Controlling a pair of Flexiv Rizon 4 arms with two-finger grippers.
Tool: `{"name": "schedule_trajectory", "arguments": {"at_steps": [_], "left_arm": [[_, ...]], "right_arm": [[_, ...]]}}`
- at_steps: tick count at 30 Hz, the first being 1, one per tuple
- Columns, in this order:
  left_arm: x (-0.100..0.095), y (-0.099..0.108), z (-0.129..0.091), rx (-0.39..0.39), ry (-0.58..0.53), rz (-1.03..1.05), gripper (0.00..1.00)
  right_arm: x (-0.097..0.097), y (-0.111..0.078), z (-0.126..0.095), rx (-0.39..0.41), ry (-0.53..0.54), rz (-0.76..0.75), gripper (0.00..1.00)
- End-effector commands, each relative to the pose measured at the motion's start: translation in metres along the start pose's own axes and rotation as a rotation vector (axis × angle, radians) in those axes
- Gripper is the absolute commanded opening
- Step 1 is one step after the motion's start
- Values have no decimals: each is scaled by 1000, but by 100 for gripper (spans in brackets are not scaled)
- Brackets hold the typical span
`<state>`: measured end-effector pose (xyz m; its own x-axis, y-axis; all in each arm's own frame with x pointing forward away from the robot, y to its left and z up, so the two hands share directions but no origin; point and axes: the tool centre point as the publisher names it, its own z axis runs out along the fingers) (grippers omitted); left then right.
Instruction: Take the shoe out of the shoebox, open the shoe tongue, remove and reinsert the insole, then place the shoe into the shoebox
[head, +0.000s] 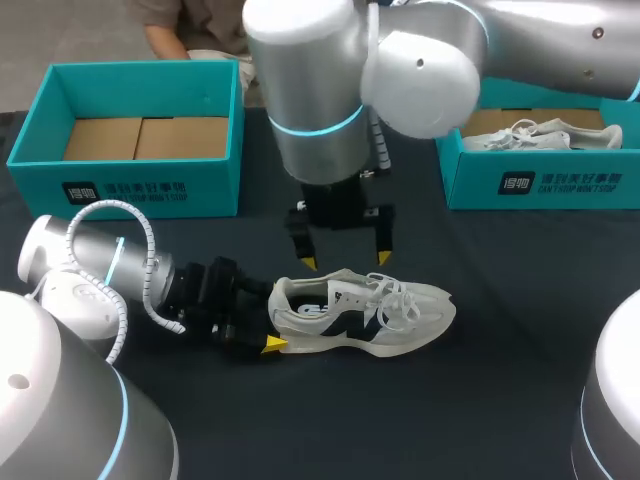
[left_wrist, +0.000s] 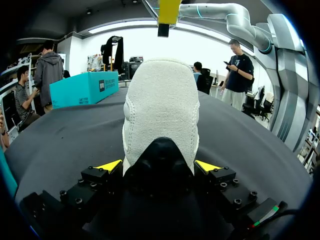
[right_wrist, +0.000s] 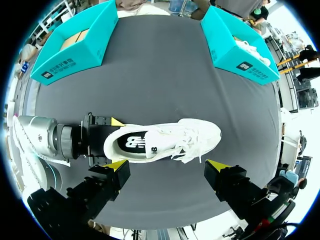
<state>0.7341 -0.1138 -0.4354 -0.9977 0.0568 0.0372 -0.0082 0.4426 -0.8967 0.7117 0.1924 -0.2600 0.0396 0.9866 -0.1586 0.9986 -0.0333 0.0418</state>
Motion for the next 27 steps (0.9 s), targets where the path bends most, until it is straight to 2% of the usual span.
{"name": "schedule_trajectory", "arguments": {"at_steps": [1,9,27], "left_arm": [[1,4,4,-3,1,-1,0],[1,4,4,-3,1,-1,0],[1,4,4,-3,1,-1,0]], "right_arm": [[11,-12,15,-16,-18,3,100],[22,-20,40,-25,-39,-19,100],[24,-1,75,-13,-107,-7,100]]}}
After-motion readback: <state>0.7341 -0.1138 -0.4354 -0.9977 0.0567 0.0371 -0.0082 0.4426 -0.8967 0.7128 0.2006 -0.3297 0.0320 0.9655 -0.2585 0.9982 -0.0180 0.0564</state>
